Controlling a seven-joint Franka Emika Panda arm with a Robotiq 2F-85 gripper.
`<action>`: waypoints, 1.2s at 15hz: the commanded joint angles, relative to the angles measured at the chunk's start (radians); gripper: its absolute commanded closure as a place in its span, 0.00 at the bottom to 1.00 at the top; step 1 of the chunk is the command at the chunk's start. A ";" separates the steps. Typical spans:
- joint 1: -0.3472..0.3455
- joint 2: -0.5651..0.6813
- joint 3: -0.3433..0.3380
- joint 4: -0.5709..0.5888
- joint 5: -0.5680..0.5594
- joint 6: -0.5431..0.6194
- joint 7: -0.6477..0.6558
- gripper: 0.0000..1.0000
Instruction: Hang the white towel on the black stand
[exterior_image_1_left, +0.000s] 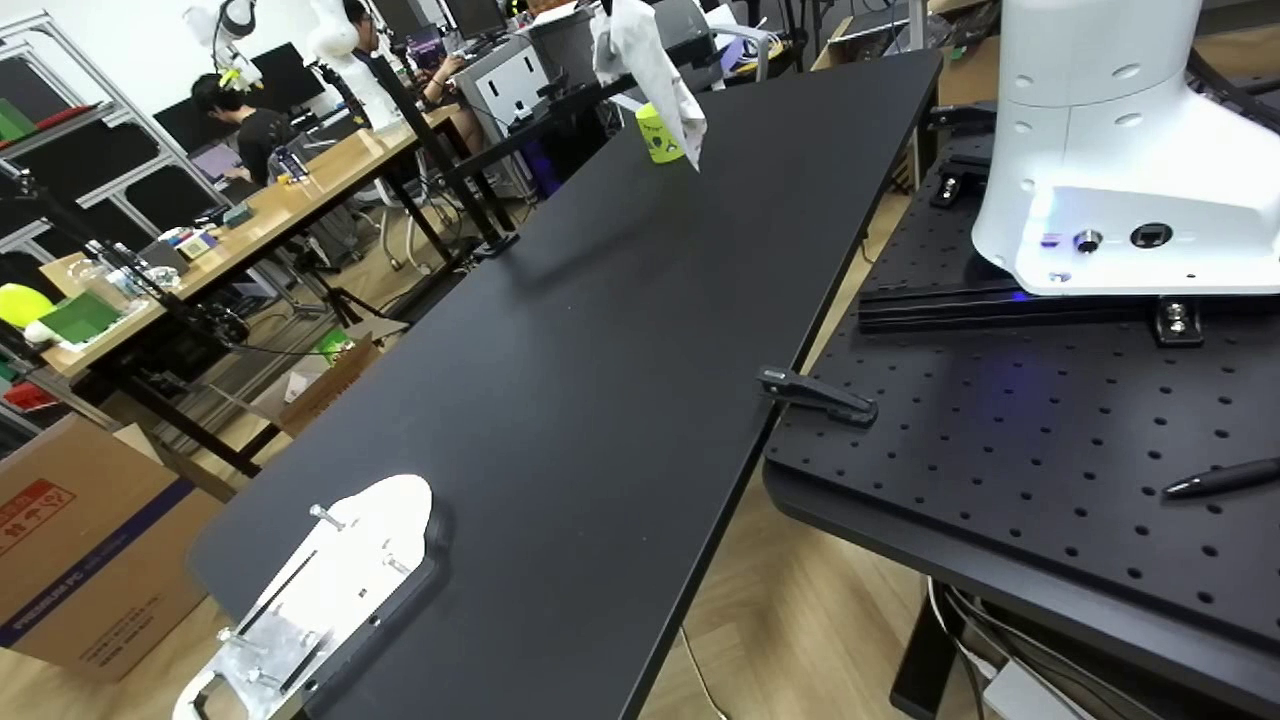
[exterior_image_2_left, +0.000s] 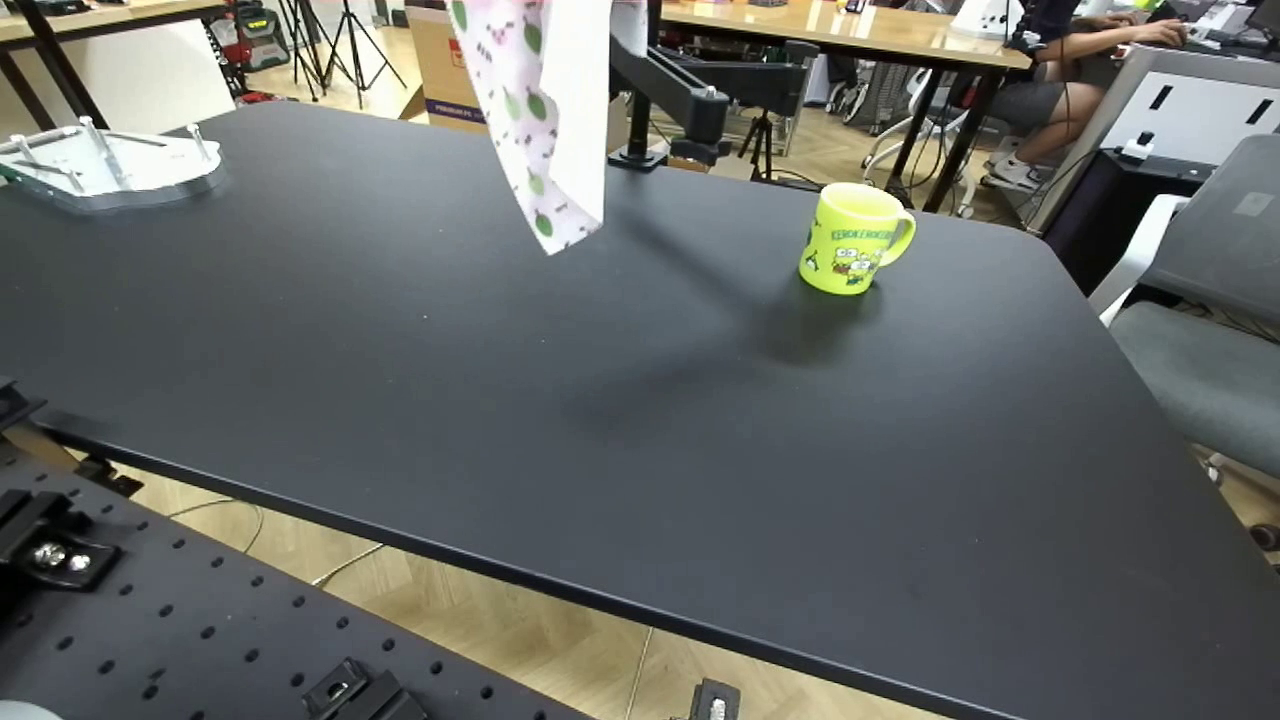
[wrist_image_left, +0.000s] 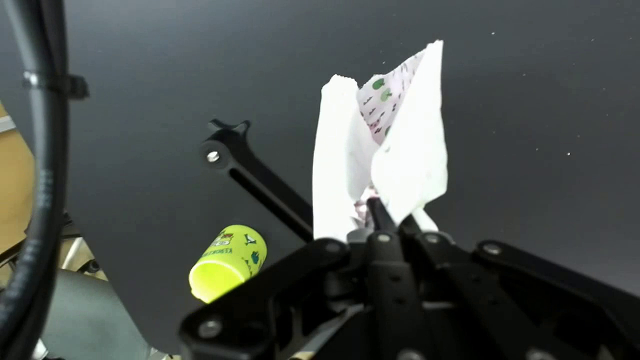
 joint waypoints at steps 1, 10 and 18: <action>-0.032 -0.095 -0.039 0.037 -0.010 -0.086 -0.067 0.99; -0.113 -0.059 -0.132 0.059 0.002 -0.068 -0.134 0.99; -0.100 0.136 -0.132 0.097 0.005 -0.005 -0.137 0.99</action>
